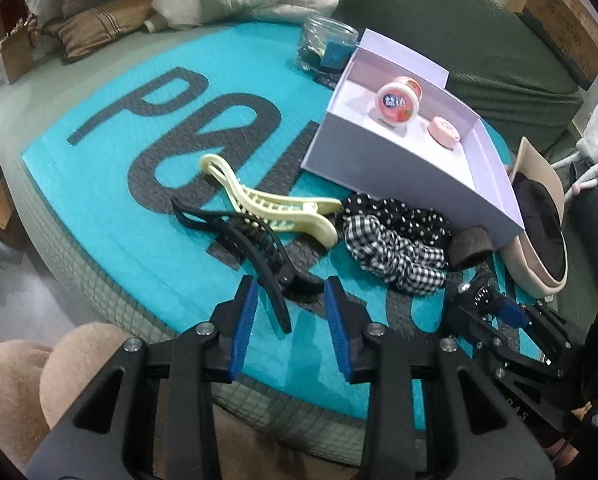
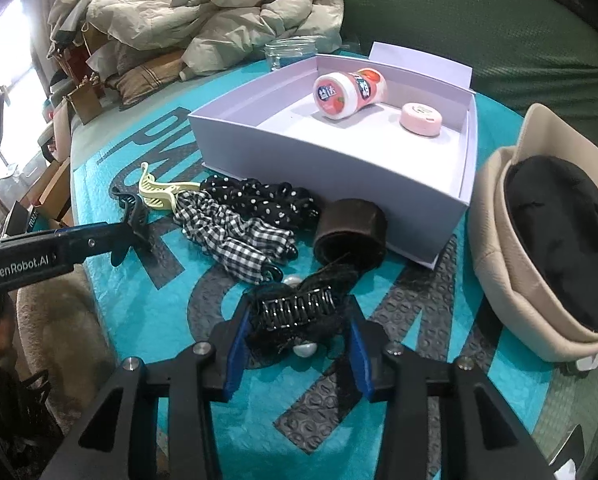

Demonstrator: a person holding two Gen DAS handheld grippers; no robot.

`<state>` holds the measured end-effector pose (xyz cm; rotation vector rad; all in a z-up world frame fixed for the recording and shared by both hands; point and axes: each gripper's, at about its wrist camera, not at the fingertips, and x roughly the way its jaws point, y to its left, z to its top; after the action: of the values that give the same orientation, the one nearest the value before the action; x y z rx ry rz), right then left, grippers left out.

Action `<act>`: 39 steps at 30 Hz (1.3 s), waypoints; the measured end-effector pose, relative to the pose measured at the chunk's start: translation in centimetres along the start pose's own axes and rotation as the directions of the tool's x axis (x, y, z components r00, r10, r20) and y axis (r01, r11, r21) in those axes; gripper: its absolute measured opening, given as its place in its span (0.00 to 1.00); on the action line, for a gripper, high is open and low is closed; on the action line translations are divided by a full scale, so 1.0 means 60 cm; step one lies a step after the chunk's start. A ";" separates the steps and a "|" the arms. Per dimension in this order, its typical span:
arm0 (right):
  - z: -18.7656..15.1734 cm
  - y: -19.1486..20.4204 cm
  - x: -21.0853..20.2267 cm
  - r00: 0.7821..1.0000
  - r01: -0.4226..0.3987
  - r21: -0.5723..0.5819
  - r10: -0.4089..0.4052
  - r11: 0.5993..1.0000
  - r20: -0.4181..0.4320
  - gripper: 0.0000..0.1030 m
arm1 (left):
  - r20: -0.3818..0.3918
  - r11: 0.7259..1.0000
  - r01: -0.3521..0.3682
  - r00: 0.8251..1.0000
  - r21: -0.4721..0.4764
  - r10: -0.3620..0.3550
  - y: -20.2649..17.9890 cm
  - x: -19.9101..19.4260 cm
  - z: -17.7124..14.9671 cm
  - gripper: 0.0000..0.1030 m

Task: Organize objects
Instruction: 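Grasp the black claw clip with the right tool while the left tool grasps another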

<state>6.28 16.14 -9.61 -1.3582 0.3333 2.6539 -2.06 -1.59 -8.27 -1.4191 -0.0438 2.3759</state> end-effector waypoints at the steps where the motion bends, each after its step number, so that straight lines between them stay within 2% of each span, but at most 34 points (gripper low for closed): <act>1: 0.000 0.000 0.000 1.000 0.002 0.001 -0.002 1.000 -0.001 0.44 | 0.004 1.000 0.001 1.000 0.003 -0.001 0.000 0.000 0.002 0.35; 7: 0.002 -0.006 0.005 1.000 0.013 0.014 -0.013 1.000 -0.008 0.57 | 0.011 0.999 -0.049 0.999 -0.017 0.049 0.005 0.006 0.011 0.49; 10: 0.004 -0.010 0.008 1.000 0.021 0.018 -0.021 1.000 -0.009 0.59 | 0.007 0.996 -0.081 0.997 -0.023 0.081 0.005 0.017 0.019 0.55; 14: 0.003 -0.018 0.015 0.999 0.038 0.030 -0.037 0.999 -0.020 0.63 | -0.026 0.995 -0.098 0.995 -0.032 0.097 0.006 0.037 0.025 0.56; 20: 0.000 -0.021 0.022 0.999 0.039 0.037 -0.038 0.999 -0.032 0.64 | -0.034 0.998 -0.056 0.998 -0.009 0.055 0.001 0.048 0.021 0.56; 21: 0.000 -0.021 0.021 0.999 0.039 0.039 -0.038 0.998 -0.028 0.64 | -0.033 0.999 -0.047 0.998 -0.008 0.047 0.001 0.048 0.020 0.55; 22: 0.000 -0.021 0.020 0.999 0.036 0.039 -0.035 0.999 -0.024 0.64 | -0.027 0.999 -0.038 0.999 -0.010 0.038 0.001 0.047 0.019 0.50; 23: 0.000 -0.020 0.020 0.999 0.034 0.037 -0.033 0.999 -0.020 0.64 | -0.024 0.999 -0.035 0.999 -0.014 0.034 0.002 0.046 0.018 0.40; 24: 0.000 -0.019 0.020 0.999 0.033 0.035 -0.033 0.999 -0.018 0.63 | -0.025 0.999 -0.027 0.999 -0.017 0.027 0.003 0.046 0.017 0.37; 26: -0.001 -0.016 0.019 1.000 0.022 0.029 -0.022 0.999 -0.011 0.50 | -0.024 1.000 -0.019 1.000 -0.024 0.018 0.005 0.045 0.016 0.27; 28: -0.002 -0.012 0.020 1.000 0.018 0.023 -0.018 1.000 -0.013 0.45 | -0.029 0.999 -0.004 1.000 -0.033 0.004 0.008 0.043 0.013 0.18; 31: -0.003 -0.005 0.018 1.000 0.007 0.006 -0.007 1.000 -0.010 0.36 | -0.029 1.000 0.010 1.000 -0.023 -0.011 0.005 0.038 0.008 0.18; 39: -0.002 0.014 0.001 1.000 -0.013 -0.034 0.013 0.999 0.013 0.35 | -0.041 0.997 0.061 0.997 -0.041 -0.063 0.009 0.019 -0.001 0.18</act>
<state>6.13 15.29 -9.61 -1.3516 0.2982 2.6899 -2.66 -1.71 -9.38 -1.4636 -0.1225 2.3061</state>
